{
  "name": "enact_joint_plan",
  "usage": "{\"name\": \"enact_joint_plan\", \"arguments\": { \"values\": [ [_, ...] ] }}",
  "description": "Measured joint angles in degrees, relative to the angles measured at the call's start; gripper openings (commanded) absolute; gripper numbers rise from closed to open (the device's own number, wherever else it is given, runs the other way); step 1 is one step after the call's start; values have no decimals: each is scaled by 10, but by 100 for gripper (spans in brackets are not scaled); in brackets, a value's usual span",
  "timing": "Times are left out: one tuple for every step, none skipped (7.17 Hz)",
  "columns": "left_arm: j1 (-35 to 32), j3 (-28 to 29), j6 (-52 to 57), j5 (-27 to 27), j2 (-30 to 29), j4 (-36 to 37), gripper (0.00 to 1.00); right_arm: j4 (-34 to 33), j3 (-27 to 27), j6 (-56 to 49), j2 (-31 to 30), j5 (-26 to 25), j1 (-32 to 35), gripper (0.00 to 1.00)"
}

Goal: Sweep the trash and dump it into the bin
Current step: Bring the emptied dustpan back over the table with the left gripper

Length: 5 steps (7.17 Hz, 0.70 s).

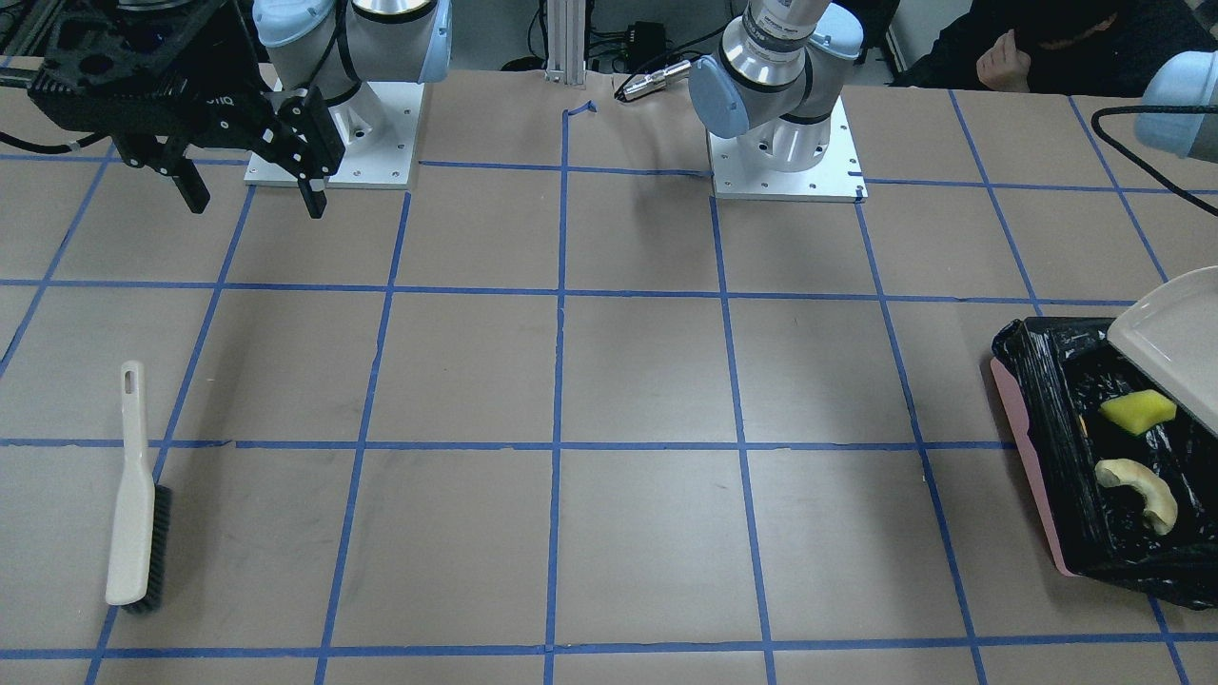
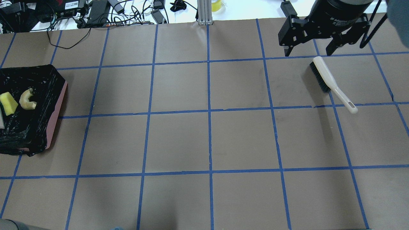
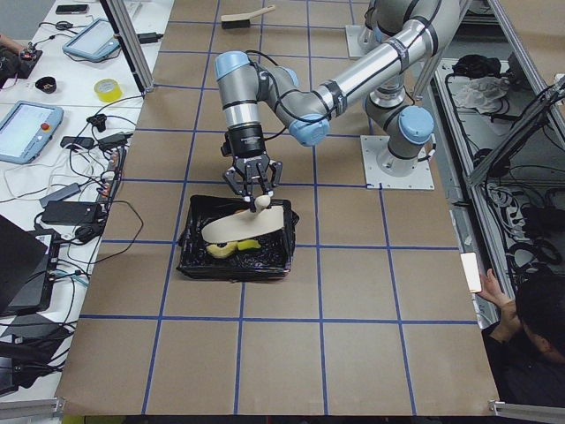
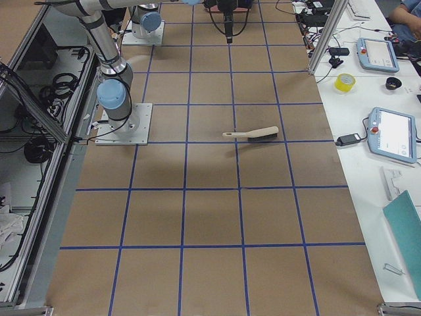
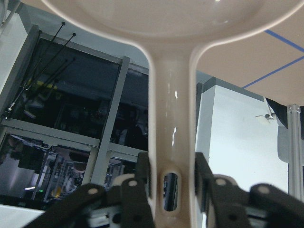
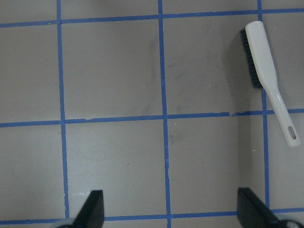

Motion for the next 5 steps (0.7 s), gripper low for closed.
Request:
{"name": "enact_joint_plan", "arguments": {
  "values": [
    [6, 2, 22, -28, 4, 0, 0, -2, 2, 0, 0, -1, 0, 100],
    [16, 7, 54, -77, 8, -2, 0, -3, 5, 1, 0, -2, 0, 100],
    [26, 16, 82, -138, 12, -13, 0, -3, 8, 2, -1, -3, 0, 100],
    [32, 30, 97, -197, 16, -43, 0, -3, 9, 2, -1, -3, 0, 100],
    [34, 48, 102, -266, 18, -88, 0, -3, 11, 1, 0, -2, 0, 100]
  ]
}}
